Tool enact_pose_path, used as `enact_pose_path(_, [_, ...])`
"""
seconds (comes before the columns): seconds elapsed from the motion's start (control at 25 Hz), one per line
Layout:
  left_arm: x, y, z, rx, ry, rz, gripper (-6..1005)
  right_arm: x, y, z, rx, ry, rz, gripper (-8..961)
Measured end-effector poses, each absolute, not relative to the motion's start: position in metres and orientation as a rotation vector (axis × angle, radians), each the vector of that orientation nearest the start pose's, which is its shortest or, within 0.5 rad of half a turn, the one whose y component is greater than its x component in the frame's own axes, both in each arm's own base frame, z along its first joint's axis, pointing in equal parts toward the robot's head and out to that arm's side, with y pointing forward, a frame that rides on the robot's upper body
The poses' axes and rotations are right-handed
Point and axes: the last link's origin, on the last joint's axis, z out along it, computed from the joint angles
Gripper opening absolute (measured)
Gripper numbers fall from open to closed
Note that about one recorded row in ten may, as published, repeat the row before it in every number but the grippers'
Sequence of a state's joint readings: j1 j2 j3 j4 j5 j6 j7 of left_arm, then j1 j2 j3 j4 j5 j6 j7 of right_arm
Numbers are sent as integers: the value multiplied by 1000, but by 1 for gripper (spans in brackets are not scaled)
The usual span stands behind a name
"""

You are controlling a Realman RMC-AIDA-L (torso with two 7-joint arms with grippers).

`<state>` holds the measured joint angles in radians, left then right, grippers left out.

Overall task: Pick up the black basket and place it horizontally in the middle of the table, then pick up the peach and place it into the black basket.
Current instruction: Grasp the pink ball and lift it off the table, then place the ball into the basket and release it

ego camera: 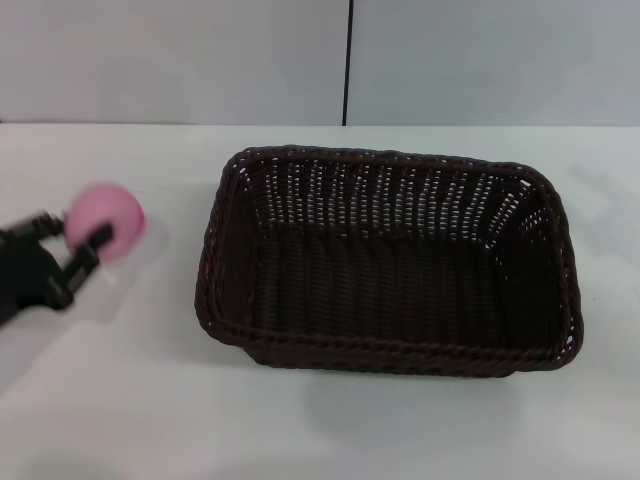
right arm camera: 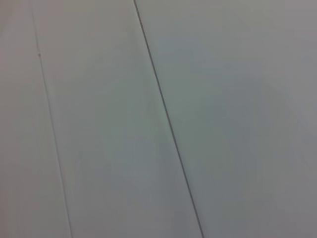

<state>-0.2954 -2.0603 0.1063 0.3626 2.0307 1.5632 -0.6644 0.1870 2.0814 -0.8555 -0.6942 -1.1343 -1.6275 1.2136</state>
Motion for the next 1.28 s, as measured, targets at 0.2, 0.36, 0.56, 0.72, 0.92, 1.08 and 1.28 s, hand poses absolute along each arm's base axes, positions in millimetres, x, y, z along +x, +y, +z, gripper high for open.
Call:
enact_pose_path(0.2, [-341,267,43,-2141,-349,-844,318,282,277,75,-2046,478,1343,605])
enact_pose_path(0.36, [-308,277,37,-2231,-250,-1011,273,279,278,75,-2040,469,1369,605])
enact_pose_path(0.56, [-267,282,-2,-2464,-173,-1156,244,276,279,74,-2041,465,1385,606])
enact_pose_path(0.72, [-247,284,-29,-2593,-184,-1192,230,278,278,75,-2025,468,1397,605])
enact_pose_path(0.92, [-245,288,-39,-2596,-203,-1167,263,287,272,76,-1921,463,1430,605])
enact_pose_path(1.08, [-256,288,-38,-2536,-206,-1109,453,305,264,78,-1814,481,1389,605])
enact_pose_path(1.28, [-273,285,-36,-2413,-236,-1049,604,329,253,76,-1659,527,1339,606])
